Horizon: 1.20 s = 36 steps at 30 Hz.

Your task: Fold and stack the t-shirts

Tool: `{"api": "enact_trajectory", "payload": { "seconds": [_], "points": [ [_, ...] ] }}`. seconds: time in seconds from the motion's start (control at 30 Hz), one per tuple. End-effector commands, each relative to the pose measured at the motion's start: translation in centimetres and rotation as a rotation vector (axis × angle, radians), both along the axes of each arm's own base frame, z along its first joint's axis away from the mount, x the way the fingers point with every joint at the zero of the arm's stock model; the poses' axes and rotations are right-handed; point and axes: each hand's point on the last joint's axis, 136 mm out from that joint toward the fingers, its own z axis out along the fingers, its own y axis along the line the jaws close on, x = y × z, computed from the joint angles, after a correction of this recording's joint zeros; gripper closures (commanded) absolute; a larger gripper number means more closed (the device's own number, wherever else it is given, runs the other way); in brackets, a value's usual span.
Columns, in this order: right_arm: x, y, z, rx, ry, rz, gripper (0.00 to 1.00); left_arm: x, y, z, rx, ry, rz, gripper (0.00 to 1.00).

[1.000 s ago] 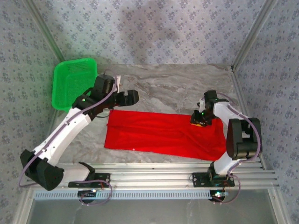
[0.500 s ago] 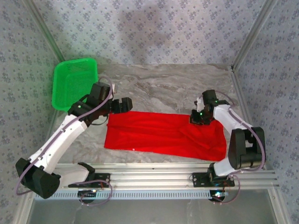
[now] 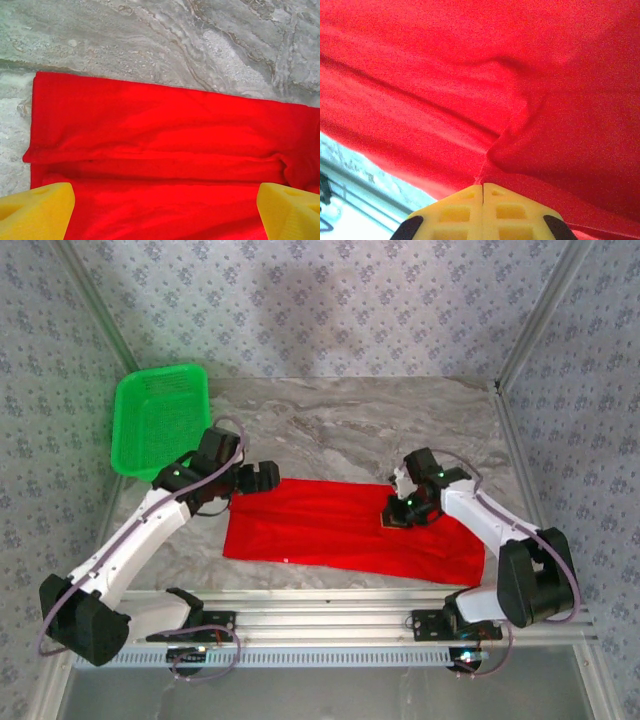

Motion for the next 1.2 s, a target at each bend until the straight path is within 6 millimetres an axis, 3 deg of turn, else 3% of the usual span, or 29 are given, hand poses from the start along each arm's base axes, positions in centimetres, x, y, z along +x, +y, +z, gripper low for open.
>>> {"api": "enact_trajectory", "payload": {
  "seconds": [0.0, 0.2, 0.37, 0.47, 0.53, 0.6, 0.67, 0.8, 0.93, 1.0, 1.17],
  "points": [
    [-2.9, 0.9, -1.1, 0.000, 0.111, -0.024, 1.00, 0.1, 0.3, -0.5, -0.003, 0.003, 0.026, 0.06],
    [-5.0, 0.6, -1.7, -0.068, 0.163, -0.052, 1.00, 0.3, 0.0, -1.7, 0.002, 0.033, 0.017, 0.06],
    [-6.9, 0.7, -0.8, -0.073, 0.220, -0.036, 0.81, 0.5, -0.2, -2.6, 0.012, 0.051, 0.008, 0.06],
    [-7.5, 0.8, 1.1, -0.073, 0.232, 0.017, 0.71, 0.6, -0.4, -3.2, 0.016, 0.064, 0.000, 0.06],
    [-7.3, 0.7, 2.7, -0.072, 0.209, 0.023, 0.68, 0.6, -0.5, -3.6, 0.018, 0.069, -0.005, 0.07],
    [-5.8, 0.2, 4.0, -0.060, 0.157, -0.007, 0.60, 0.8, -0.7, -3.9, 0.014, 0.072, -0.008, 0.07],
    [-4.1, -0.9, 4.2, -0.075, 0.130, -0.054, 0.59, 1.0, -1.0, -4.2, 0.008, 0.078, -0.014, 0.07],
    [-0.3, -5.0, 1.6, -0.205, 0.149, -0.182, 0.66, 1.7, -1.7, -4.1, -0.001, 0.075, -0.028, 0.07],
    [2.0, -6.3, -1.4, -0.232, 0.195, -0.195, 0.71, 2.3, -2.5, -3.2, -0.008, 0.048, -0.053, 0.07],
    [2.5, -6.1, -2.8, -0.232, 0.213, -0.165, 0.72, 2.5, -3.0, -2.3, -0.017, 0.017, -0.074, 0.07],
    [0.6, -6.7, -4.2, -0.279, 0.272, -0.133, 0.74, 2.8, -4.0, 0.4, -0.044, -0.066, -0.112, 0.06]
  ]
}}
